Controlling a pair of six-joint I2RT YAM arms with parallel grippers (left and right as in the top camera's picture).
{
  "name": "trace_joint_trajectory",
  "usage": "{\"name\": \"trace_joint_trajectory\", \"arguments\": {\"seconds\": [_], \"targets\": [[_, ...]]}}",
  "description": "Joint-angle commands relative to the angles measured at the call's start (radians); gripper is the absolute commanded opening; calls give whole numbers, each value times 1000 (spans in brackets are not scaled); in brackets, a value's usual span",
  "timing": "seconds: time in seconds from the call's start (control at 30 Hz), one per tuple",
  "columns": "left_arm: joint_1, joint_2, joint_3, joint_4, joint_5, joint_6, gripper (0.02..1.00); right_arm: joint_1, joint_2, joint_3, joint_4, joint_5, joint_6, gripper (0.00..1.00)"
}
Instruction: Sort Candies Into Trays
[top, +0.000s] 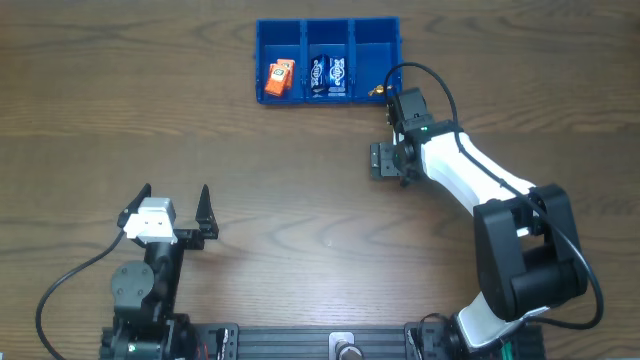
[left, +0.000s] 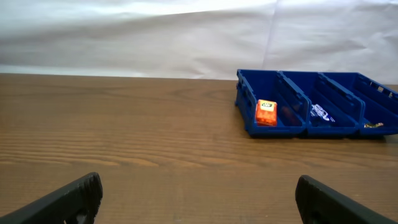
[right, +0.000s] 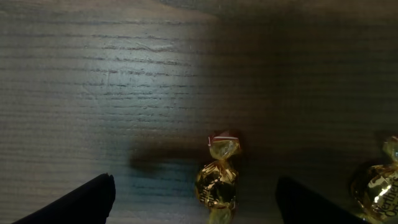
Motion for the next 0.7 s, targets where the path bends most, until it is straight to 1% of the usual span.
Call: {"name": "trace_joint_trajectory", "arguments": {"seconds": [0.03,0.17,0.4,0.57,0.7], "targets": [[3,-6,-16,-42,-6,14,998,-3,24,-4,6,22,16,827],[3,-6,-16,-42,-6,14,998,-7,29,-4,6,32,17,798],[3,-6,-16,-42,-6,14,996,-7,41,-4,6,36,17,709],[3,-6,-16,-42,-6,14,998,-7,63,-4,10,37,25,610],[3,-6,-16,-42,-6,14,998,-7,64,-4,13,43,29,485]]}}
